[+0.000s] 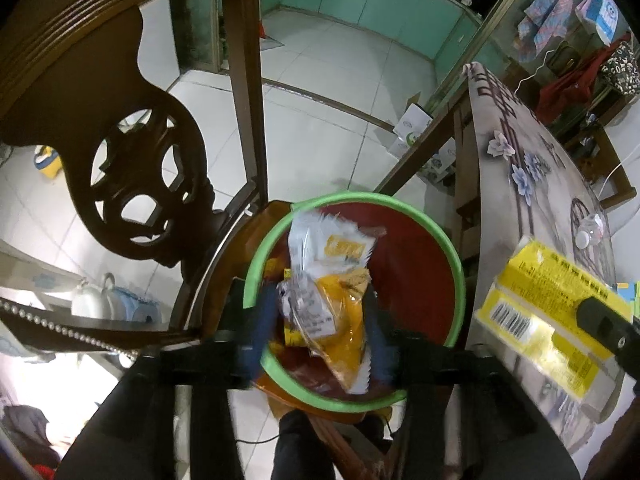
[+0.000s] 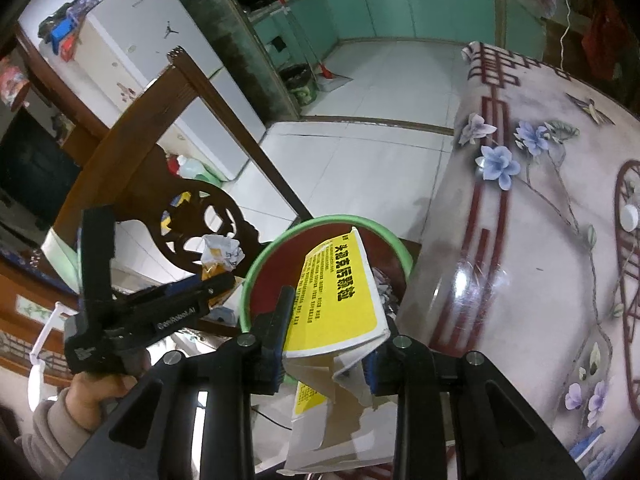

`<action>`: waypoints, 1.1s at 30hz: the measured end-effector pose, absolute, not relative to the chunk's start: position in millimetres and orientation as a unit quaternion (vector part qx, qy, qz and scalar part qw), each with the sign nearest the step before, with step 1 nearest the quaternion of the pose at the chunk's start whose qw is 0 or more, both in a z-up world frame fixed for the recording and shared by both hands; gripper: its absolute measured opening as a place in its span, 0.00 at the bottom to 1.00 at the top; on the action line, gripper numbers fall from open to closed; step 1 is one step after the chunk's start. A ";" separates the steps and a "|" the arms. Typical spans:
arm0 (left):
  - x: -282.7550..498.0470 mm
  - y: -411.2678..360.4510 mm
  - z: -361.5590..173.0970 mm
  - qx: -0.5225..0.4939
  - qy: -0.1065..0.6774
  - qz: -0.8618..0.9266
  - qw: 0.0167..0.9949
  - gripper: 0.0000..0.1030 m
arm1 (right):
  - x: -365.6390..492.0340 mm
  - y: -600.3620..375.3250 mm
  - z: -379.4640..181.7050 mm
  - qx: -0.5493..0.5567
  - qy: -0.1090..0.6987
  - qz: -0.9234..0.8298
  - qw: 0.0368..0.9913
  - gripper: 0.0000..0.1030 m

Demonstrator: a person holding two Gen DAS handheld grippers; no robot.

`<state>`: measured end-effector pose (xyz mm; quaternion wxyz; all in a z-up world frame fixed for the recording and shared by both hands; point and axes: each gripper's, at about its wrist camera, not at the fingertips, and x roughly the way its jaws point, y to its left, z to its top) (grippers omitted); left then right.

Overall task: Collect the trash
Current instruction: 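Carry wrapper and yellow box over the red bucket and release both, then grasp clear water bottle with left gripper while right gripper grasps blue-white bag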

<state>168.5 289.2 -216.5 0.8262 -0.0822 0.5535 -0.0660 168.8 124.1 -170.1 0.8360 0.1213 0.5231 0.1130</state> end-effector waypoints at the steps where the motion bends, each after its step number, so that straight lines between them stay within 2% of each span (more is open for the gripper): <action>1: 168.5 288.5 -214.7 -0.083 0.550 -0.065 0.828 0.67 | 167.9 124.4 -170.6 0.117 0.525 0.108 0.836 0.44; 2: 169.4 288.1 -213.9 -0.083 0.549 -0.066 0.829 0.72 | 167.3 123.7 -170.2 0.112 0.527 0.103 0.836 0.51; 10: 157.4 277.0 -203.3 -0.080 0.546 -0.065 0.832 0.72 | 152.4 117.4 -141.3 0.060 0.483 0.080 0.870 0.52; 15: 145.1 249.2 -191.5 -0.062 0.537 -0.074 0.838 0.73 | 135.3 92.7 -131.0 0.056 0.467 0.070 0.880 0.61; 18: 137.4 223.8 -183.2 -0.051 0.530 -0.087 0.842 0.73 | 123.0 58.5 -133.8 0.069 0.468 0.052 0.879 0.61; 22: 124.1 178.1 -172.6 -0.040 0.522 -0.107 0.845 0.73 | 97.9 -16.0 -139.2 0.087 0.470 0.003 0.879 0.61; 28: 100.5 93.3 -166.9 -0.016 0.520 -0.147 0.841 0.78 | 56.1 -189.2 -152.9 0.077 0.447 -0.144 0.880 0.63; 30: 92.8 66.0 -167.4 -0.009 0.522 -0.163 0.837 0.78 | 53.8 -241.0 -166.3 0.059 0.463 -0.174 0.867 0.67; 33: 86.2 18.3 -169.3 0.007 0.527 -0.190 0.829 0.78 | 56.3 -308.3 -195.1 0.058 0.506 -0.181 0.842 0.67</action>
